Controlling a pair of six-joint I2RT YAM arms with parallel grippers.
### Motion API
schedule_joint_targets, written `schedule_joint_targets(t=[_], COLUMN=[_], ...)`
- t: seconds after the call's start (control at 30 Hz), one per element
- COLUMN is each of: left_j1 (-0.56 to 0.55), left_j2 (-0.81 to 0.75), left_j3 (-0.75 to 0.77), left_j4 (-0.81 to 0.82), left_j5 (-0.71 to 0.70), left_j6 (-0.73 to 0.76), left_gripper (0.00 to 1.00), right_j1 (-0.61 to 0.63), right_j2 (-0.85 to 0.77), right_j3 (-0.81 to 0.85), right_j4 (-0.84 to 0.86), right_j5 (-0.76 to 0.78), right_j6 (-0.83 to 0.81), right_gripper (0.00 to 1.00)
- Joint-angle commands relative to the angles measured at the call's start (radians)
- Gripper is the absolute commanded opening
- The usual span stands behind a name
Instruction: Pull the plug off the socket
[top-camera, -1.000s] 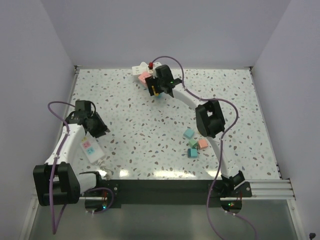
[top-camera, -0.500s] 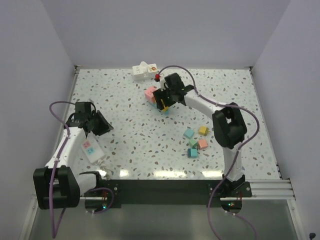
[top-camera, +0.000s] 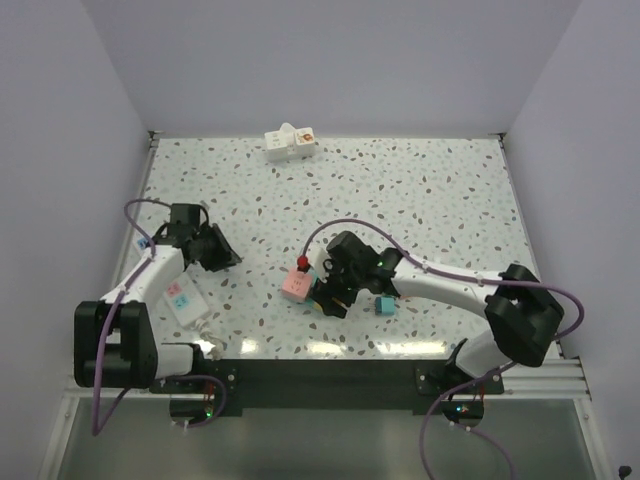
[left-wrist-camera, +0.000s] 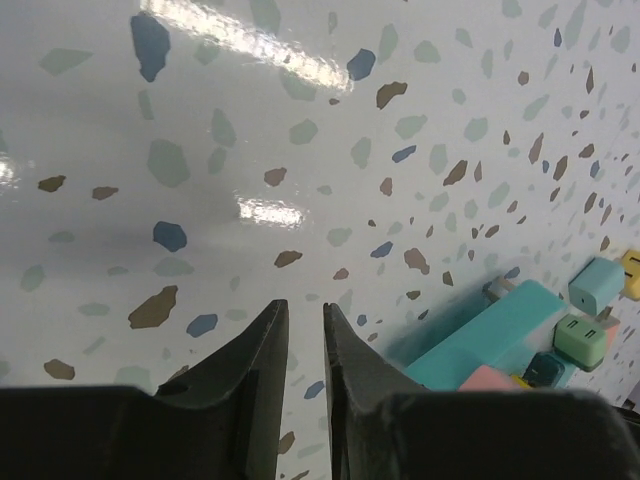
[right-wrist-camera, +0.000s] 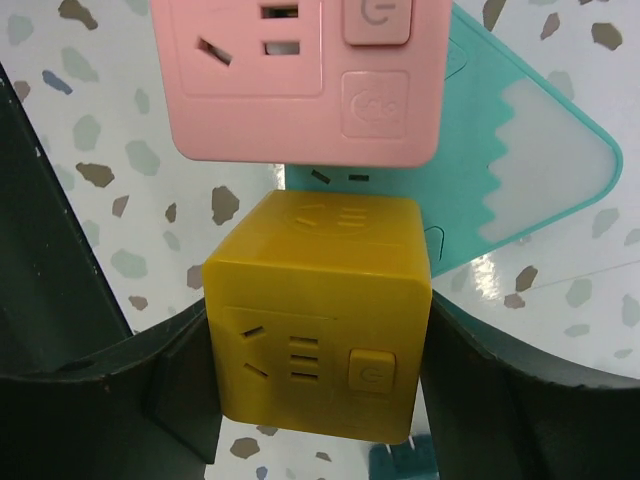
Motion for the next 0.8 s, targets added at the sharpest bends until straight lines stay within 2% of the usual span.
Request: schedule_joint_targets(t=[0.0, 0.03, 0.17, 0.33, 0.57, 0.63, 0.77], left_j1=[-0.053, -0.075, -0.120, -0.149, -0.205, -0.237, -0.307], left_j2=[0.023, 0.043, 0.077, 0.094, 0.165, 0.194, 0.281], left_j3=[0.054, 0.058, 0.071, 0.085, 0.150, 0.190, 0.314], left_j4=[0.081, 0.087, 0.138, 0.197, 0.230, 0.231, 0.219], left_j5=[0.022, 0.025, 0.069, 0.129, 0.238, 0.253, 0.327], left_j6=[0.017, 0.014, -0.009, -0.015, 0.023, 0.034, 0.146], left_gripper=[0.25, 0.25, 0.25, 0.29, 0.33, 0.34, 0.39], right_j1=[0.004, 0.006, 0.006, 0.004, 0.003, -0.002, -0.008], right_j2=[-0.079, -0.102, -0.189, -0.221, -0.217, -0.195, -0.220], right_j3=[-0.064, -0.071, -0.065, 0.006, 0.047, 0.078, 0.176], right_j4=[0.001, 0.009, 0.040, 0.003, -0.123, -0.147, -0.246], right_j5=[0.076, 0.107, 0.222, 0.267, 0.239, 0.309, 0.454], right_j6=[0.035, 0.045, 0.082, 0.108, 0.130, 0.185, 0.480], right_gripper=[0.46, 0.51, 0.99, 0.99, 0.99, 0.99, 0.99])
